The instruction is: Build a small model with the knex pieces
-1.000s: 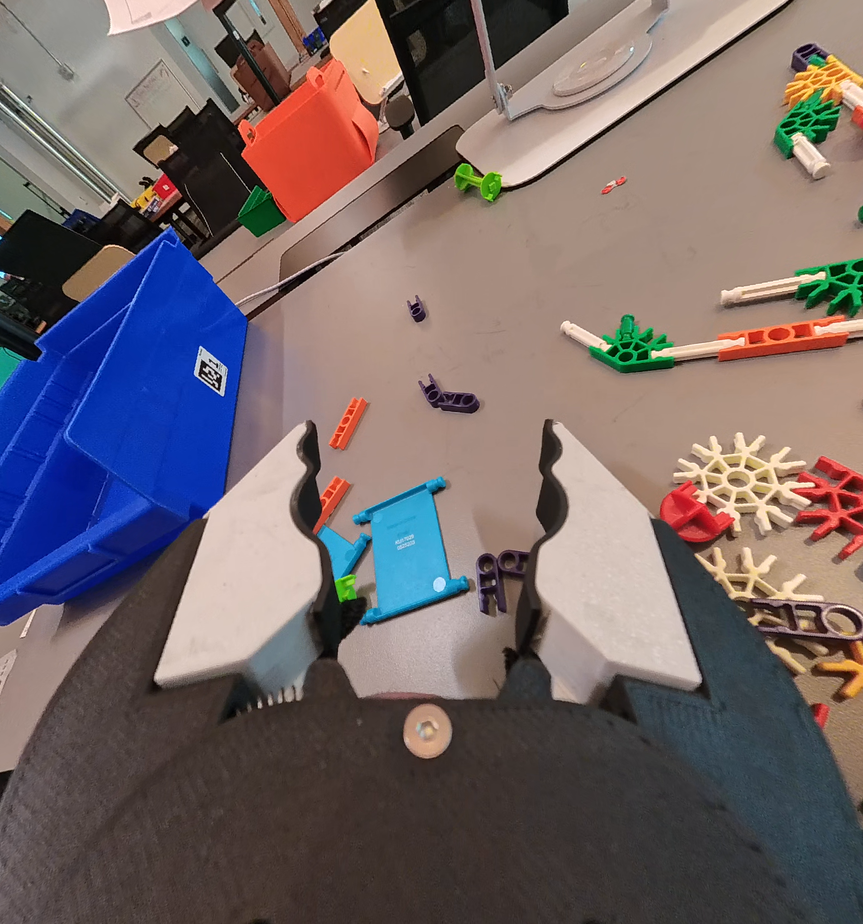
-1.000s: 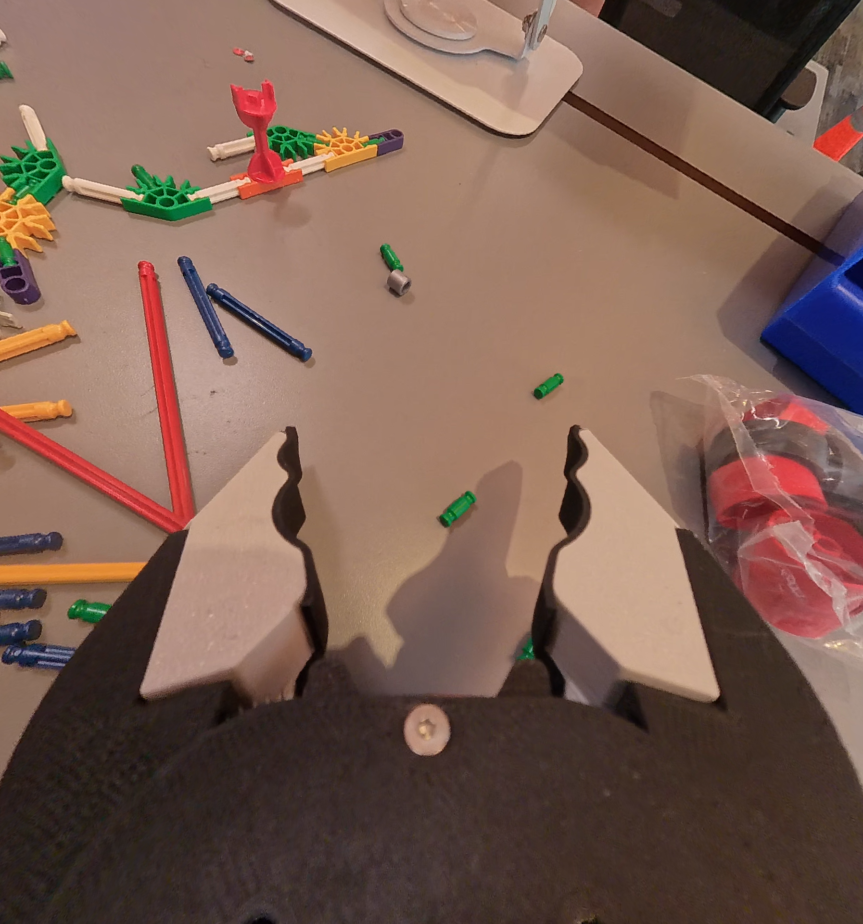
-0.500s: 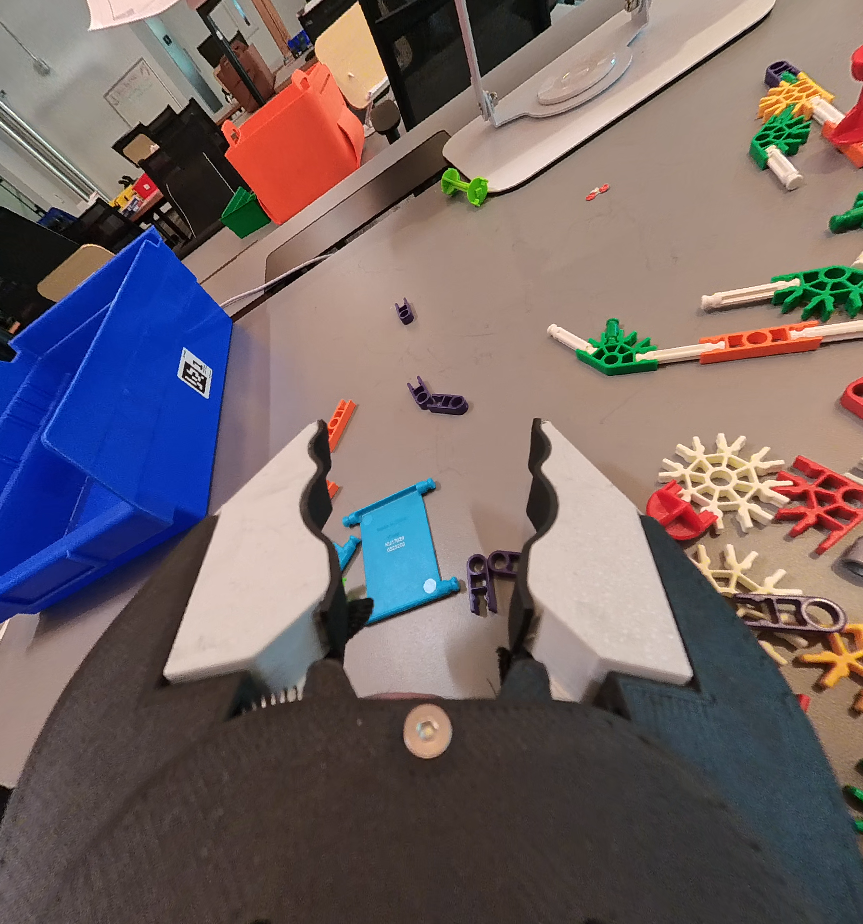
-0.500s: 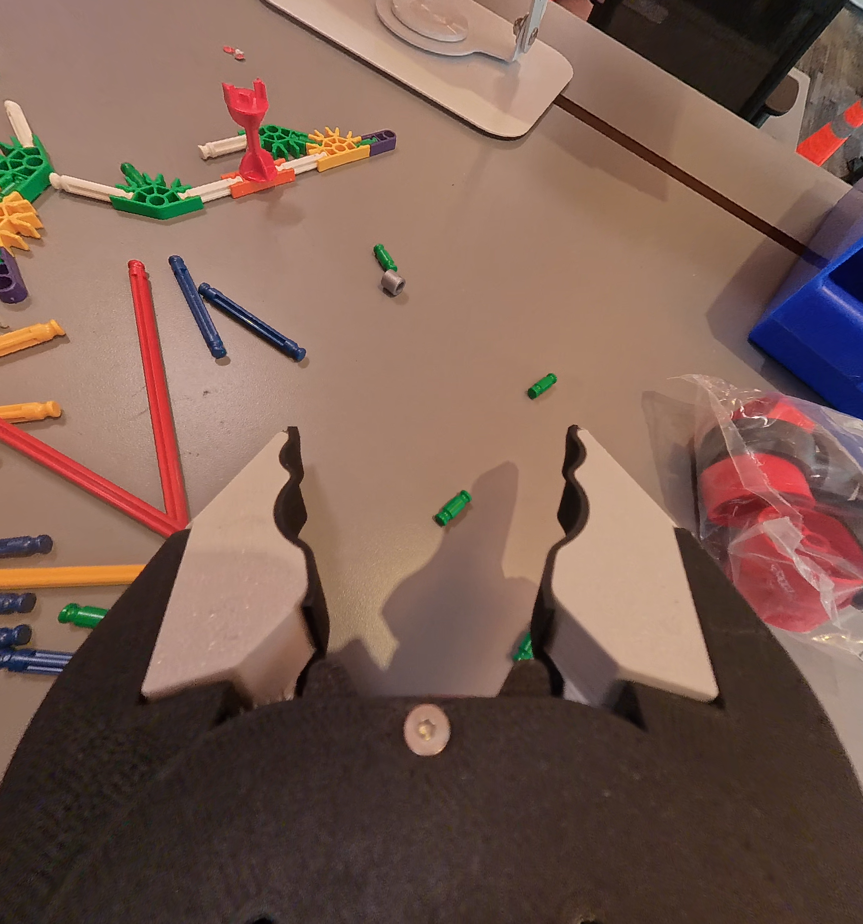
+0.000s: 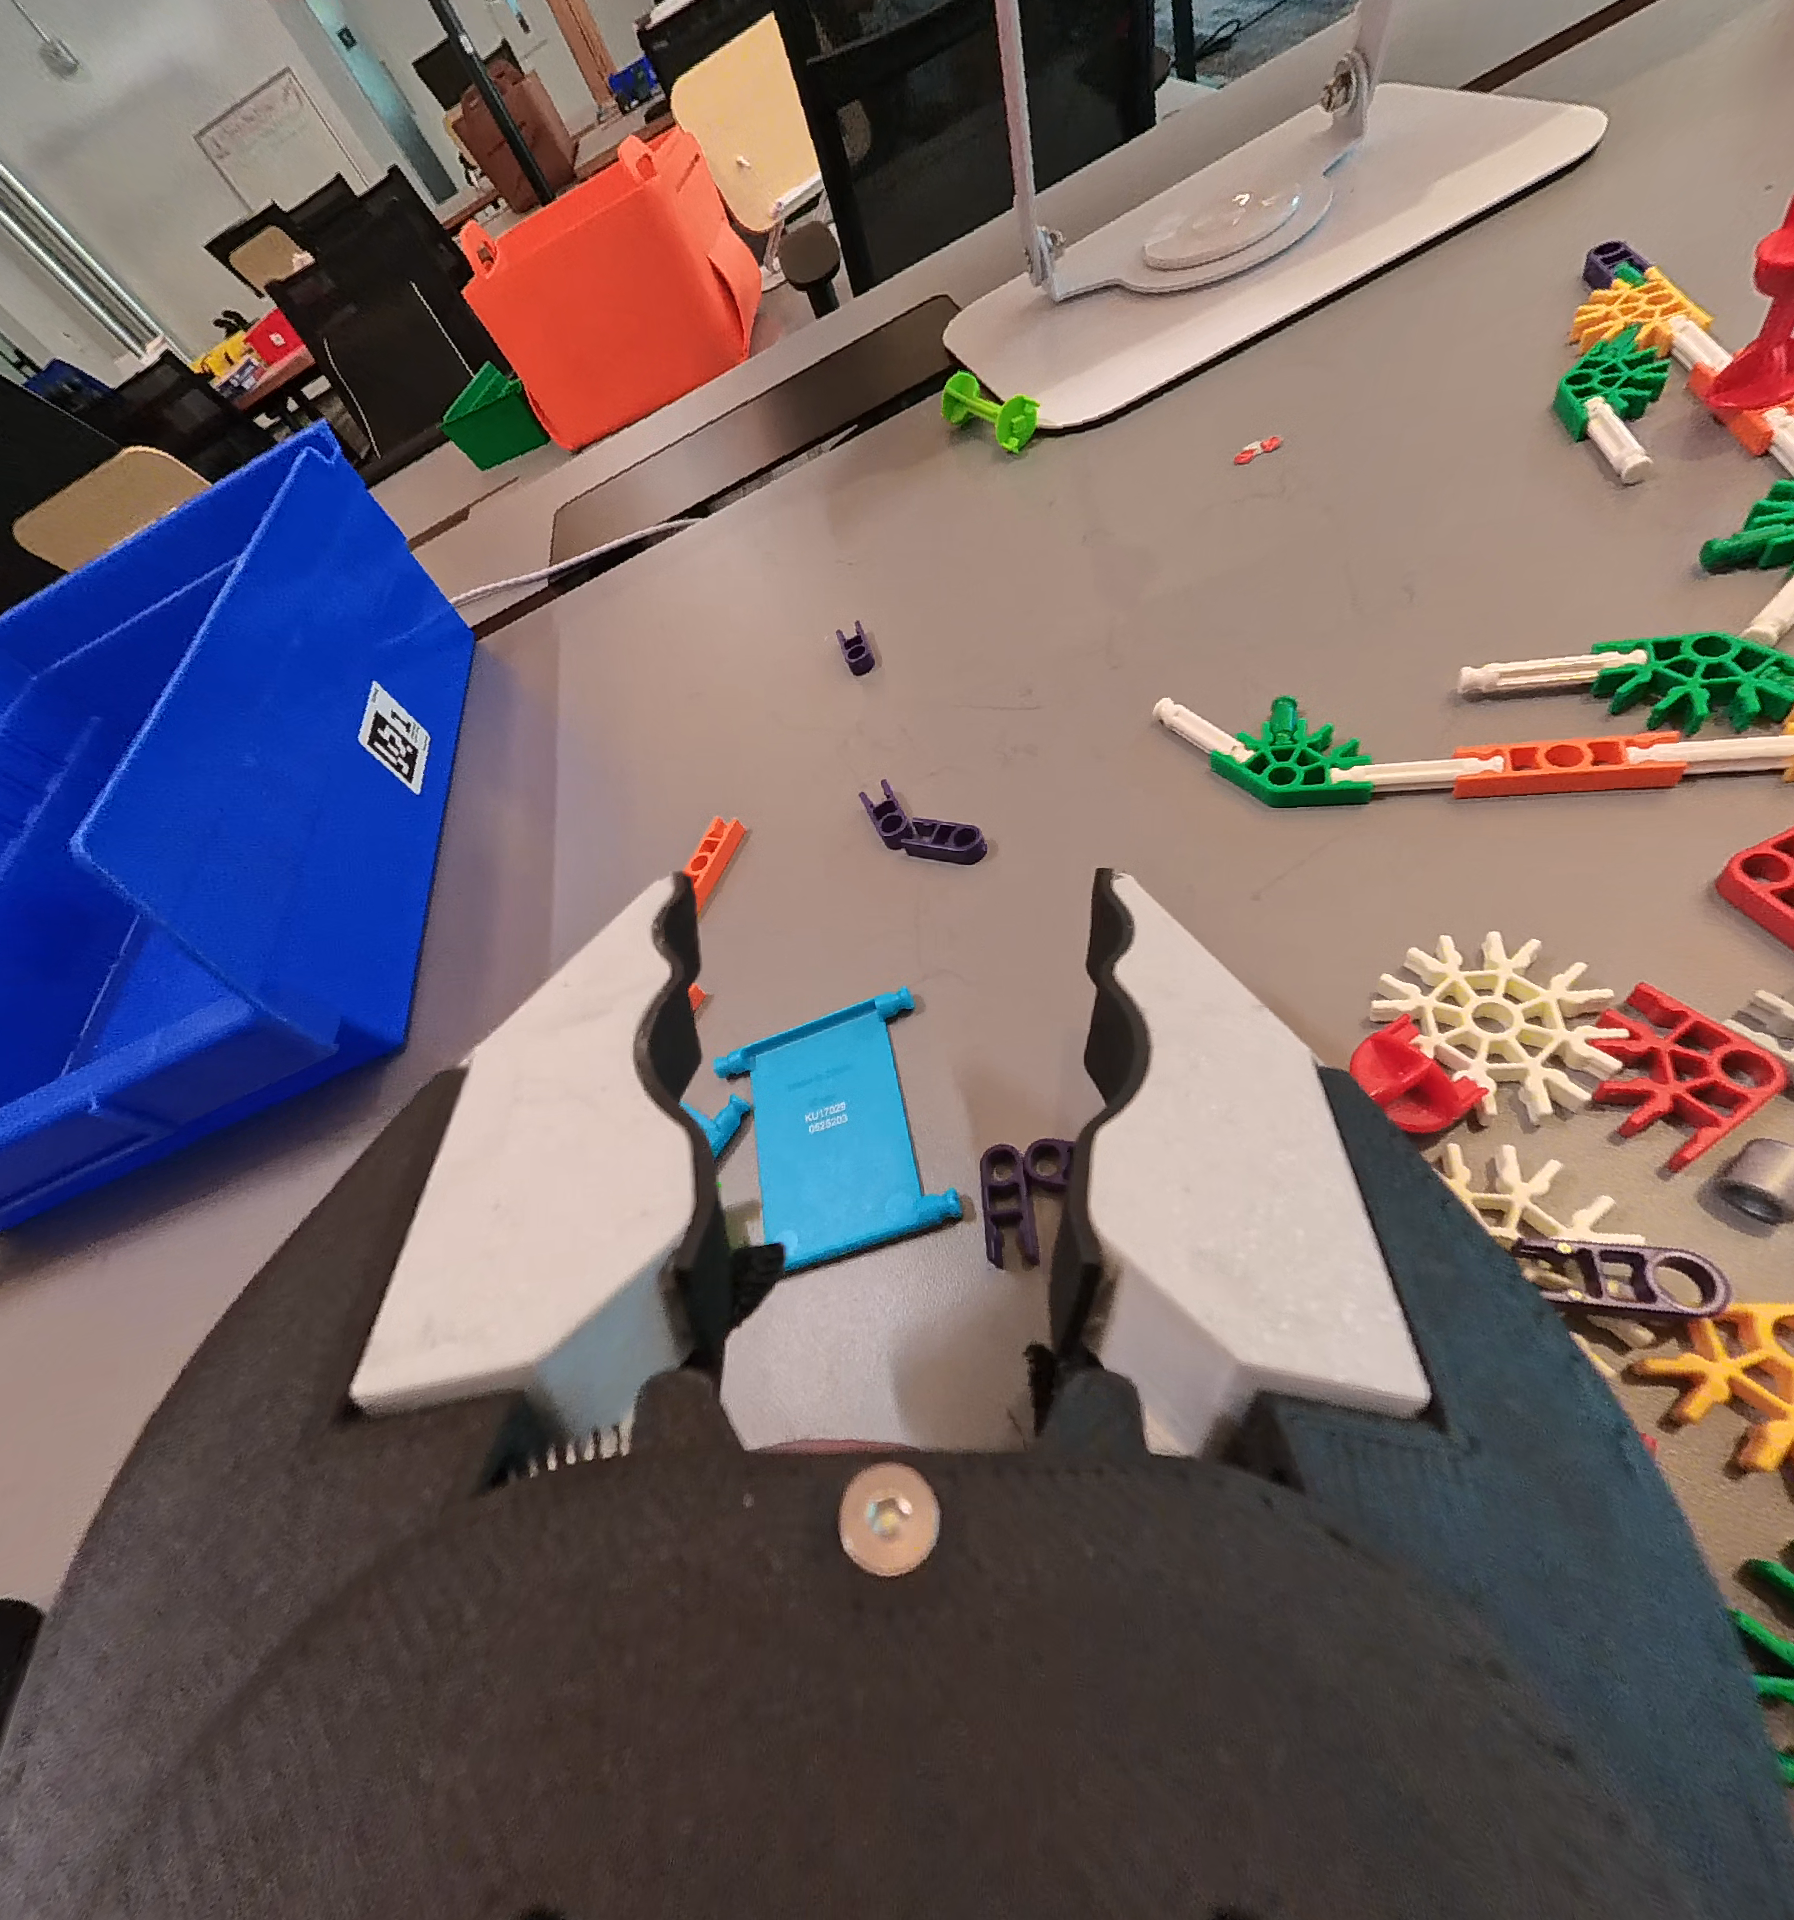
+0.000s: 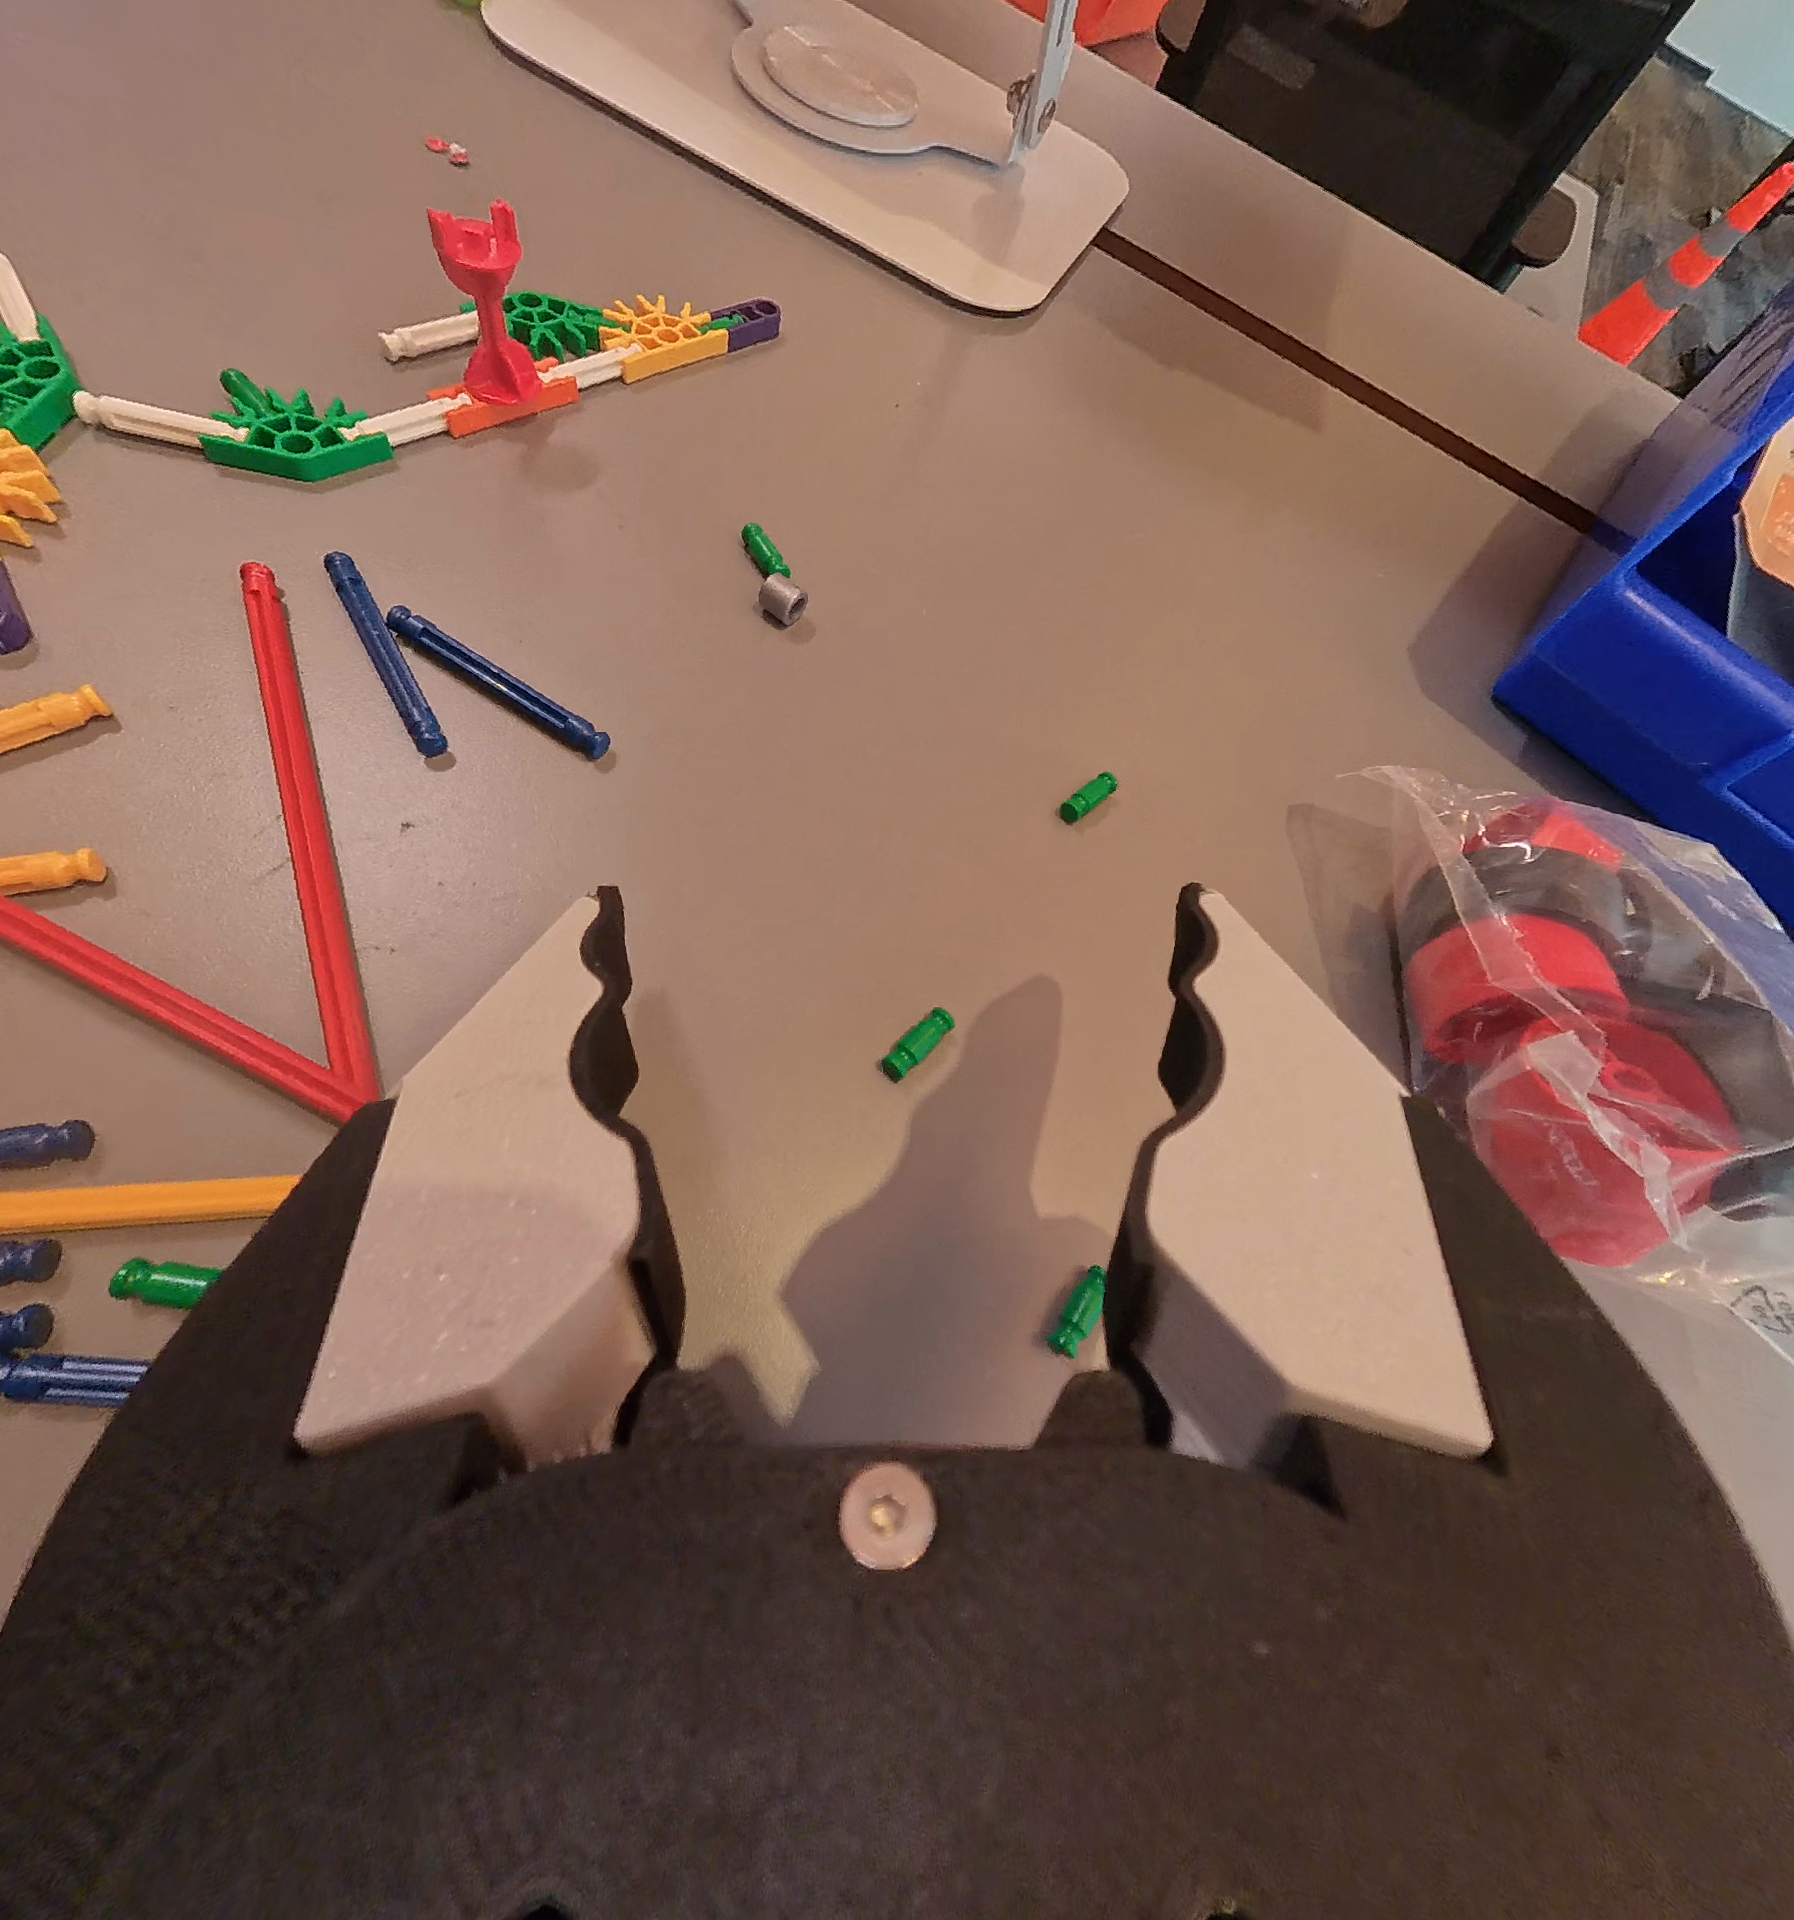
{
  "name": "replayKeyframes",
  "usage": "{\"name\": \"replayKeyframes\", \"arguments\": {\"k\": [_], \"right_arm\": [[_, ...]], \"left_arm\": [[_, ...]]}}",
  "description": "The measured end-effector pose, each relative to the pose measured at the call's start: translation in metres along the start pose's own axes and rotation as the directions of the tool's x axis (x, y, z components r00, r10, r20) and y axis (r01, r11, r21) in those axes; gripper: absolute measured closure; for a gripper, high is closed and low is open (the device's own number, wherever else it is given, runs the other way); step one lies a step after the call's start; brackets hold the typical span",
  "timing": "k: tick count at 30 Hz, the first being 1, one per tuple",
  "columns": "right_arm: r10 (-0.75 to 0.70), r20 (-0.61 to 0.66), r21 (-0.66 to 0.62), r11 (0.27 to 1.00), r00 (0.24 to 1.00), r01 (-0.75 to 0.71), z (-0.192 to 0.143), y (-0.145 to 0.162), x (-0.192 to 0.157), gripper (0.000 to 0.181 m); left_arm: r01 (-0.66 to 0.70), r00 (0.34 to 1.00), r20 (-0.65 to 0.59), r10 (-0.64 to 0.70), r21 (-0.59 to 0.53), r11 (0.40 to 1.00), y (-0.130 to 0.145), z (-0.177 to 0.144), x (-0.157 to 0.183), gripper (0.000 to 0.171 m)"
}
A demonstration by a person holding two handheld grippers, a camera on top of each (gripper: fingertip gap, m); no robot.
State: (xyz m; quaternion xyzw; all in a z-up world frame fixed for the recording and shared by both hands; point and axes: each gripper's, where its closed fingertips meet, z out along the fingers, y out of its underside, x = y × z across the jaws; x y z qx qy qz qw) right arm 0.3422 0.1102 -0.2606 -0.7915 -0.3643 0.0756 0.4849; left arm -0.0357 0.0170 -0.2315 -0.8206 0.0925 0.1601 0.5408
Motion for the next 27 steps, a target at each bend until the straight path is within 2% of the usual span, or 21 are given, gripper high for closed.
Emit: {"name": "replayKeyframes", "arguments": {"k": [11,19,21,24,27], "right_arm": [[-0.015,-0.003,-0.009,1.000,1.000,0.014,0.000,0.002,-0.001,0.083],[0.003,-0.004,-0.002,1.000,1.000,-0.003,-0.001,0.001,0.002,0.085],[0.004,-0.002,-0.002,1.000,1.000,-0.004,-0.001,0.001,0.001,0.085],[0.002,0.000,-0.008,1.000,1.000,-0.002,-0.001,0.002,0.001,0.086],[-0.002,-0.001,-0.014,1.000,1.000,0.002,0.000,0.003,0.000,0.087]], "left_arm": [[-0.008,0.999,-0.048,0.008,0.012,1.000,-0.002,-0.003,0.007,0.128],[-0.003,0.998,-0.069,0.003,0.007,1.000,-0.002,-0.004,0.011,0.123],[-0.013,0.993,-0.113,0.015,0.011,1.000,-0.006,-0.007,0.021,0.121],[-0.082,0.958,-0.278,0.067,-0.041,0.996,-0.008,-0.003,0.059,0.112],[-0.115,0.900,-0.426,0.092,-0.029,0.993,-0.035,0.006,0.098,0.107]]}}
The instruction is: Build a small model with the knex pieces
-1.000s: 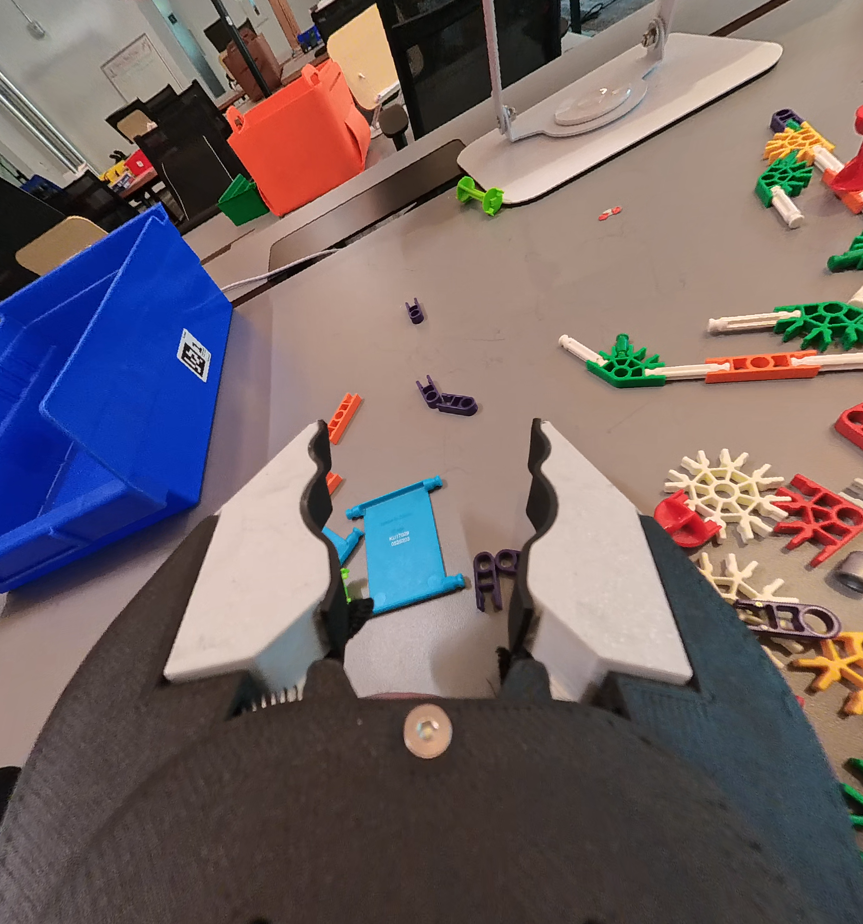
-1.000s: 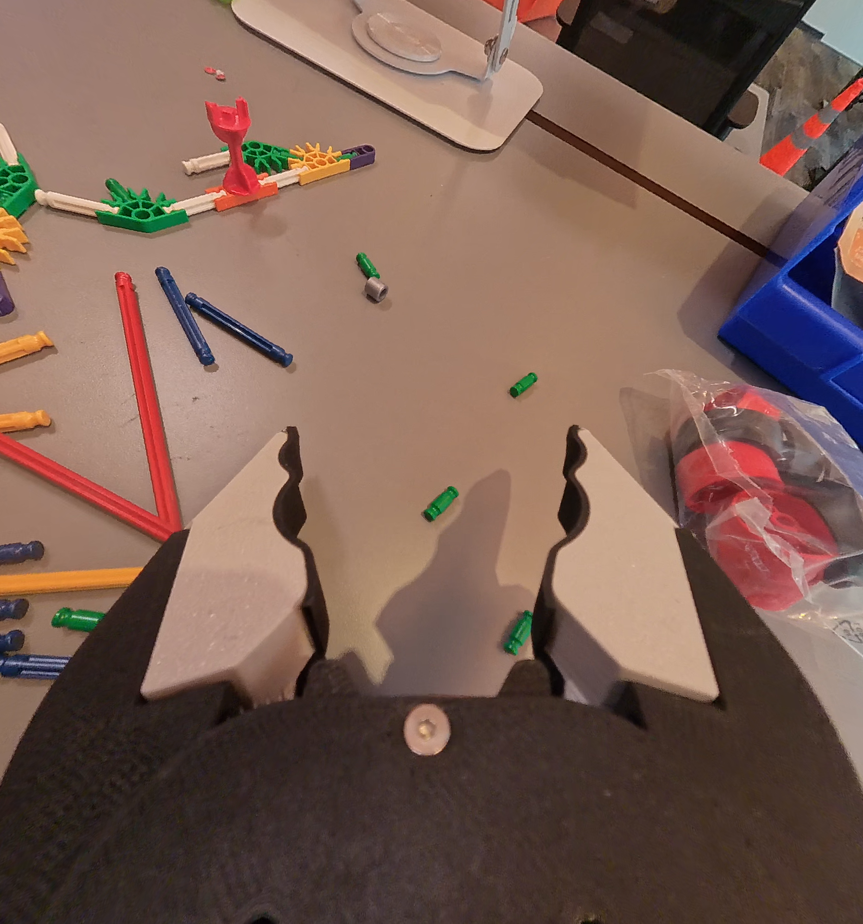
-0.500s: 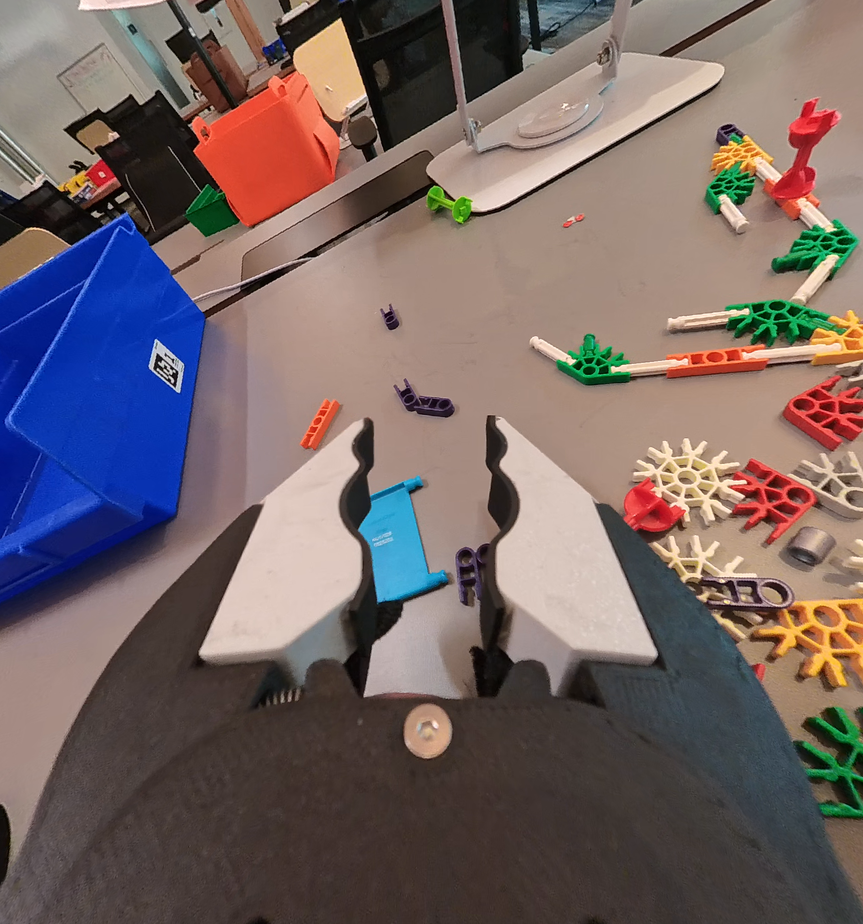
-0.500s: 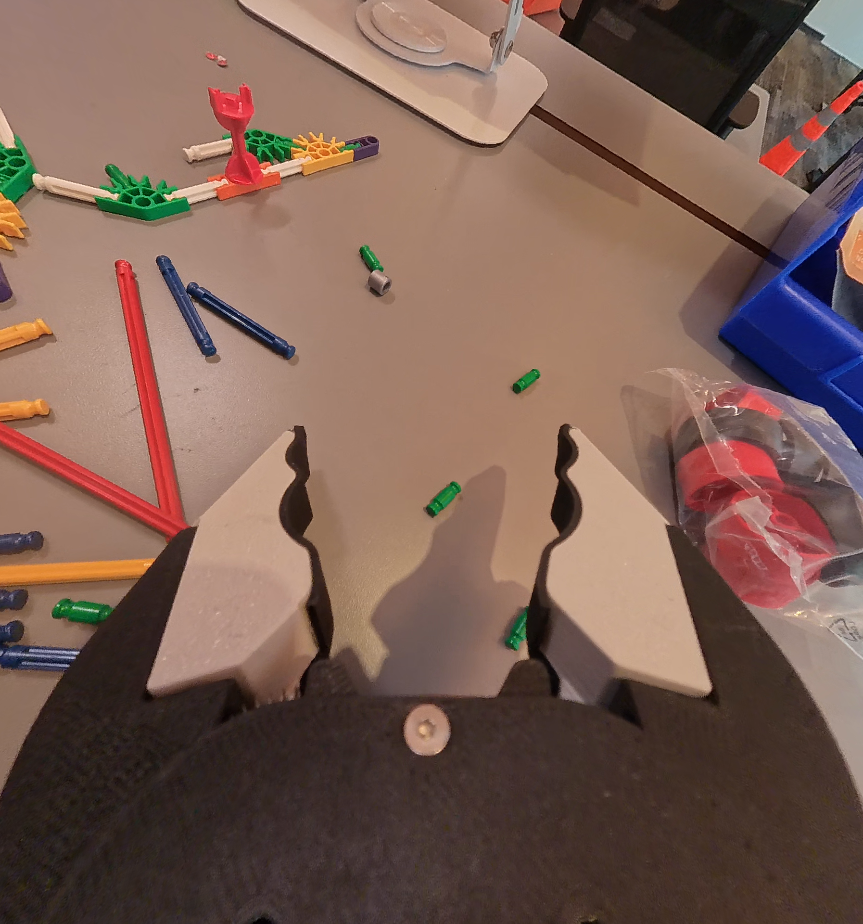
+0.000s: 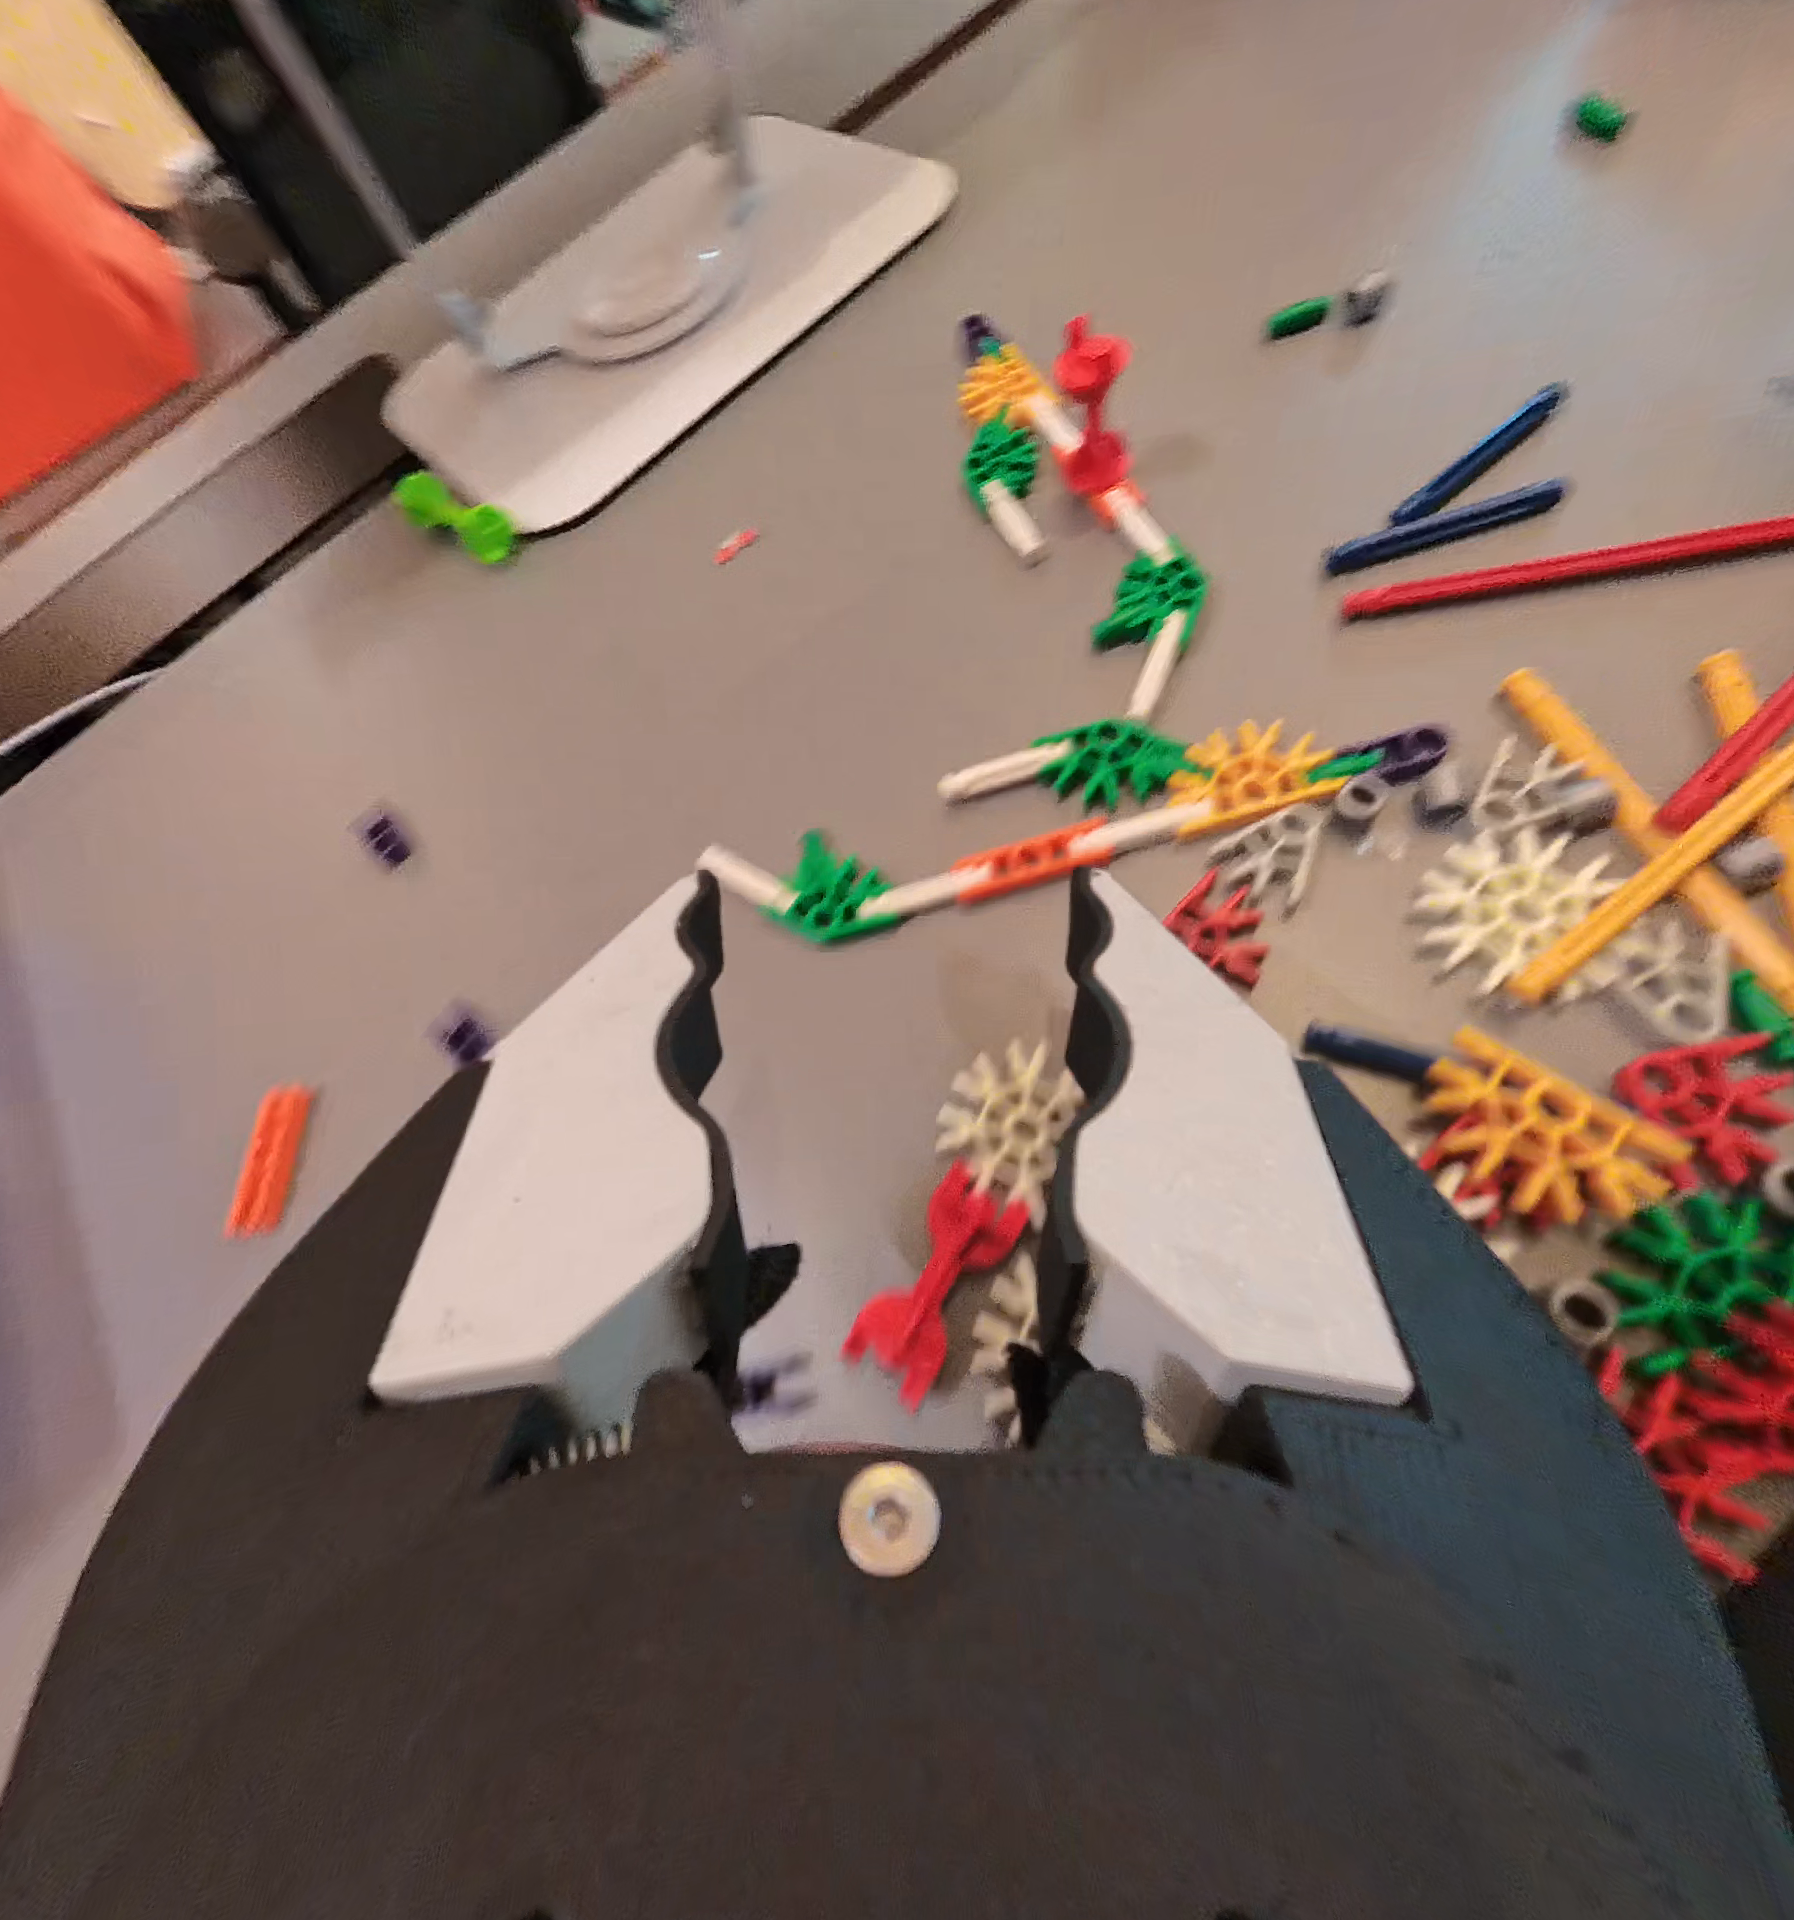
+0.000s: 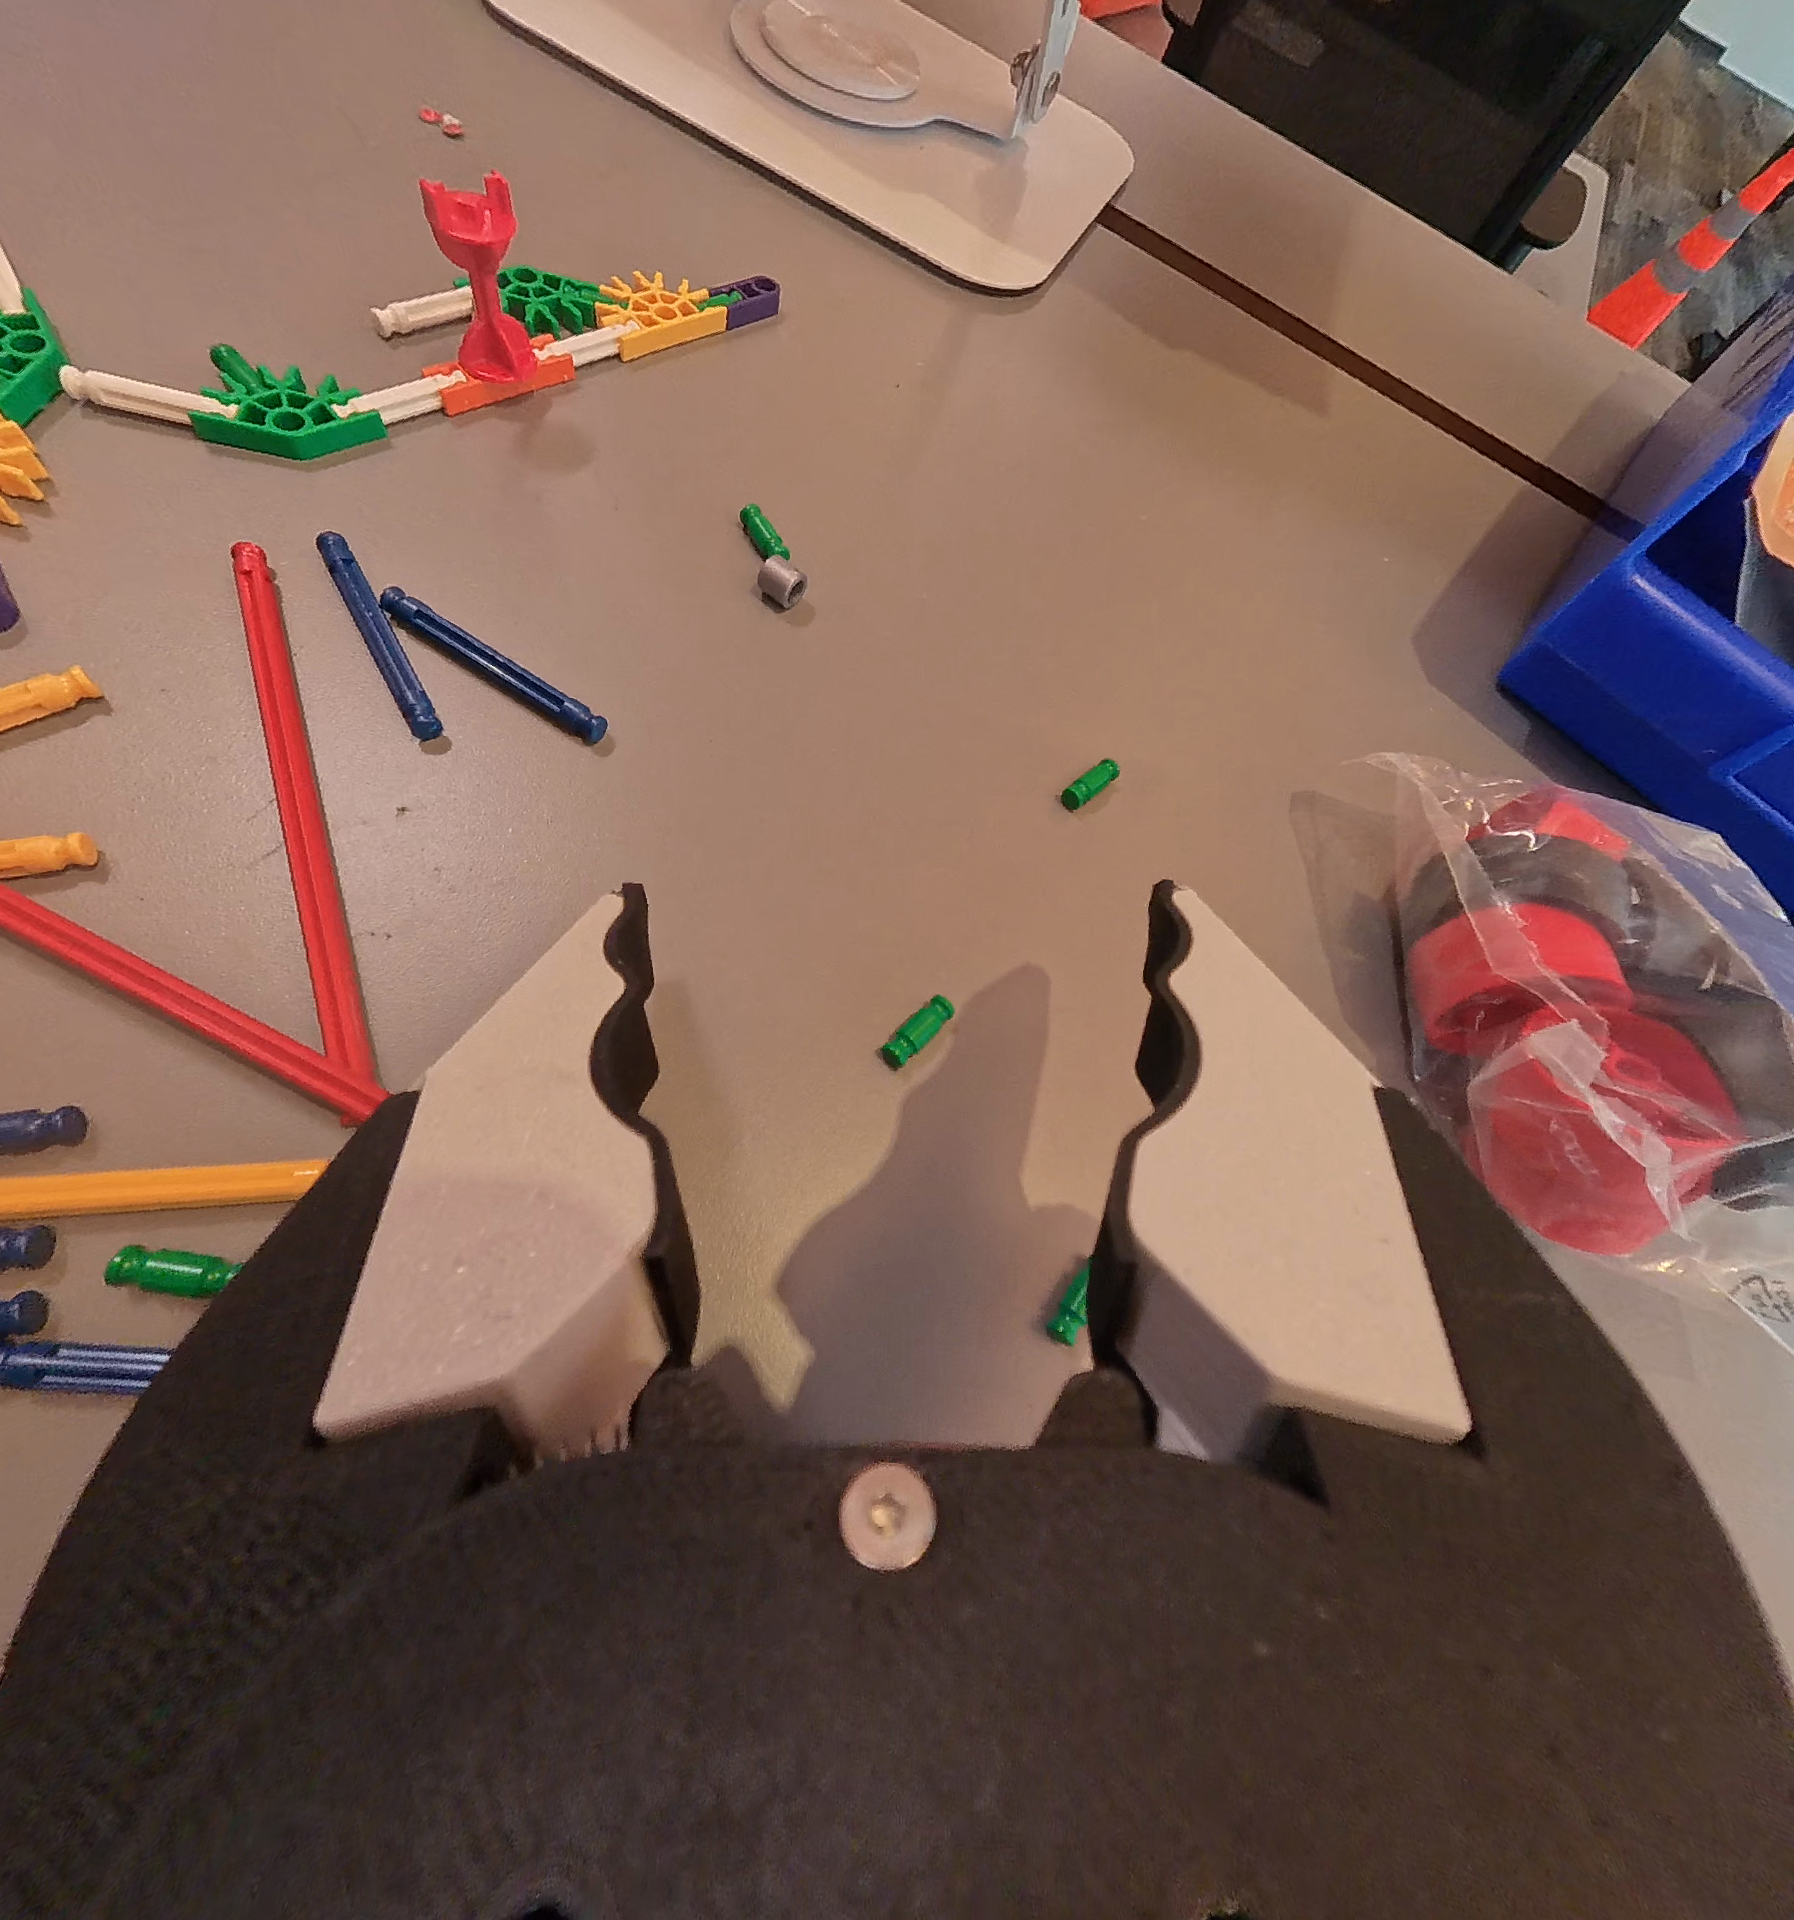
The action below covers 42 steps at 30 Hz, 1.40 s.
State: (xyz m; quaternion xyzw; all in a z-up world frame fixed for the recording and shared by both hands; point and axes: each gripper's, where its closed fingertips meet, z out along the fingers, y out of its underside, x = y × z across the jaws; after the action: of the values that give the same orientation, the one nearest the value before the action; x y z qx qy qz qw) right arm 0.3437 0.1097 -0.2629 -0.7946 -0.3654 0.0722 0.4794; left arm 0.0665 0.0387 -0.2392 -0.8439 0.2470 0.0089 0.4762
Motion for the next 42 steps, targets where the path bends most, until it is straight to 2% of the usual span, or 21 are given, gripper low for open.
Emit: {"name": "replayKeyframes", "arguments": {"k": [3,5,8,12,15,17,21,23,26,27,30,32,37,42], "right_arm": [[-0.005,-0.002,-0.005,1.000,1.000,0.005,0.000,0.001,0.000,0.088],[-0.005,-0.003,-0.004,1.000,1.000,0.005,0.000,0.001,0.000,0.090],[0.001,-0.005,-0.003,1.000,1.000,-0.001,0.000,0.001,0.001,0.091],[0.015,-0.012,0.001,1.000,1.000,-0.015,-0.001,0.001,0.004,0.093],[0.017,-0.012,-0.001,1.000,1.000,-0.017,-0.001,0.001,0.004,0.094],[0.019,-0.012,-0.003,1.000,1.000,-0.019,0.000,0.001,0.004,0.094],[0.026,-0.009,-0.008,1.000,1.000,-0.026,0.000,0.002,0.005,0.095],[0.024,-0.009,-0.009,1.000,1.000,-0.024,0.001,0.002,0.005,0.096],[0.025,-0.006,-0.010,1.000,1.000,-0.025,0.001,0.002,0.005,0.096],[0.027,-0.006,-0.009,1.000,1.000,-0.027,0.001,0.002,0.005,0.096],[0.033,-0.007,-0.005,0.999,0.999,-0.033,0.001,0.001,0.006,0.096],[0.037,-0.011,-0.001,0.999,0.999,-0.037,0.000,0.001,0.007,0.096],[0.047,-0.015,0.006,0.999,0.999,-0.047,0.000,0.000,0.009,0.096],[0.051,-0.015,0.012,0.999,0.999,-0.051,0.000,-0.001,0.010,0.095]], "left_arm": [[-0.013,0.991,-0.134,0.009,-0.023,1.000,-0.027,0.032,0.023,0.108],[-0.027,0.971,-0.240,0.006,-0.087,0.996,-0.032,0.056,0.044,0.113],[-0.196,0.943,-0.301,0.145,-0.149,0.969,-0.026,0.084,0.061,0.134],[-0.286,0.917,-0.330,0.225,-0.150,0.946,-0.027,0.093,0.064,0.156],[-0.365,0.877,-0.379,0.295,-0.127,0.922,-0.027,0.094,0.061,0.161],[-0.434,0.827,-0.441,0.348,-0.108,0.894,-0.025,0.093,0.058,0.161],[-0.590,0.672,-0.572,0.471,-0.029,0.807,-0.019,0.090,0.045,0.161],[-0.667,0.607,-0.582,0.541,-0.003,0.745,-0.016,0.094,0.030,0.161],[-0.748,0.559,-0.563,0.609,-0.024,0.664,-0.013,0.104,0.000,0.159],[-0.758,0.560,-0.549,0.620,-0.038,0.651,-0.013,0.108,-0.010,0.156],[-0.734,0.618,-0.497,0.609,-0.086,0.674,-0.017,0.115,-0.036,0.145],[-0.655,0.694,-0.487,0.530,-0.121,0.746,-0.019,0.112,-0.044,0.126],[-0.504,0.820,-0.408,0.402,-0.183,0.844,-0.021,0.092,-0.063,0.123],[-0.430,0.837,-0.468,0.284,-0.240,0.870,0.000,0.049,-0.057,0.123]]}}
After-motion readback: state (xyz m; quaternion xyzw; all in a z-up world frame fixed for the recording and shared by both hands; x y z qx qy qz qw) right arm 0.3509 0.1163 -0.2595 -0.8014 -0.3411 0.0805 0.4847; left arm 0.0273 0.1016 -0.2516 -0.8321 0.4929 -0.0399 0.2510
